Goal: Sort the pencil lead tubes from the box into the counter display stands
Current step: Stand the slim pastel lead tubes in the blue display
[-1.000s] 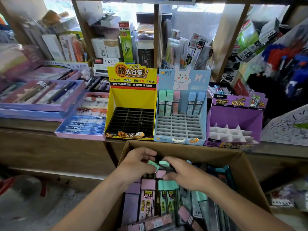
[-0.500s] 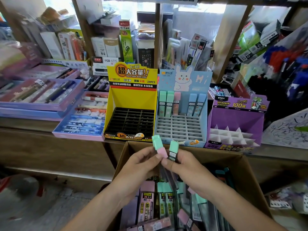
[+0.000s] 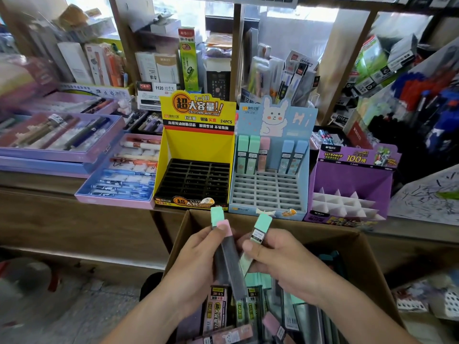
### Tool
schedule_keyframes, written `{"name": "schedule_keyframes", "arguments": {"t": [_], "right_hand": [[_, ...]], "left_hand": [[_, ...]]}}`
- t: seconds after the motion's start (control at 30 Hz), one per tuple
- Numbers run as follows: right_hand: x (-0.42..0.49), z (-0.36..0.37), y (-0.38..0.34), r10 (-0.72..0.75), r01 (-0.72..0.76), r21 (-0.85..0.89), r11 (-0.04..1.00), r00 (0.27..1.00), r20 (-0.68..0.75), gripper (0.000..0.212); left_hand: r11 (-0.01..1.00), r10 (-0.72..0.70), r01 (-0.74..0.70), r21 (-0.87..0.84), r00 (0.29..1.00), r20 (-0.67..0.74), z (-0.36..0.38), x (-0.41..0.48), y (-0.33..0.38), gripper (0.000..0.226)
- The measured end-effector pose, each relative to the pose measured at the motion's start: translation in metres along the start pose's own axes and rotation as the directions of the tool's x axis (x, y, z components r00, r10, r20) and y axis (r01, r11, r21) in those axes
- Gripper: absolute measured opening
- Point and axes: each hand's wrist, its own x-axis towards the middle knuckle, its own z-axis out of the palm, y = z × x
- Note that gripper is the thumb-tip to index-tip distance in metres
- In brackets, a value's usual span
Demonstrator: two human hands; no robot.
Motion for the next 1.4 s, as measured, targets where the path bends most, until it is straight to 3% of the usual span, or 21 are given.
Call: {"name": "schedule_keyframes", "arguments": {"t": [0.07, 0.23, 0.37, 0.53, 0.63, 0.83, 1.03, 1.27, 1.4], "right_hand": [[0.0, -0.007, -0.006, -0.039, 0.038, -0.024, 0.999, 0.997, -0.069, 0.012], [0.003, -0.02, -0.03, -0.139, 0.13, -0.062, 0.99, 0.976, -0.167, 0.021], [0.013, -0.026, -0.049, -0.251, 0.184, -0.263, 0.947, 0.936, -0.249, 0.025], [0.035, -0.032, -0.068, -0.354, 0.218, -0.412, 0.885, 0.889, -0.291, 0.01], [0.051, -0.035, -0.08, -0.427, 0.212, -0.557, 0.803, 0.857, -0.289, 0.011], [0.076, -0.036, -0.091, -0.536, 0.259, -0.616, 0.744, 0.782, -0.318, 0.019], [0.094, -0.034, -0.089, -0.579, 0.306, -0.629, 0.715, 0.763, -0.287, 0.018], [0.103, -0.038, -0.084, -0.565, 0.216, -0.713, 0.667, 0.77, -0.296, 0.011], [0.107, -0.032, -0.083, -0.54, 0.2, -0.695, 0.691, 0.782, -0.312, 0.008]], "left_hand": [[0.999, 0.011, -0.011, -0.042, 1.0, -0.011, -0.003, -0.002, 0.003, 0.041], [0.997, 0.055, -0.057, -0.05, 0.998, -0.043, -0.01, -0.006, 0.004, 0.047], [0.995, 0.098, -0.098, 0.005, 0.995, -0.036, -0.014, -0.016, 0.013, 0.045], [0.986, 0.157, -0.154, 0.065, 0.986, -0.059, -0.016, -0.019, 0.019, 0.045], [0.99, 0.139, -0.136, 0.036, 0.985, -0.103, -0.017, -0.017, 0.018, 0.041], [0.998, 0.05, -0.054, -0.026, 0.988, -0.146, -0.023, -0.015, 0.014, 0.037], [0.999, -0.003, -0.005, -0.048, 0.988, -0.152, -0.025, -0.015, 0.014, 0.035], [0.998, -0.009, 0.0, -0.066, 0.99, -0.143, -0.023, -0.014, 0.016, 0.022], [0.997, -0.004, -0.007, -0.082, 0.991, -0.133, -0.022, -0.013, 0.016, 0.02]]}}
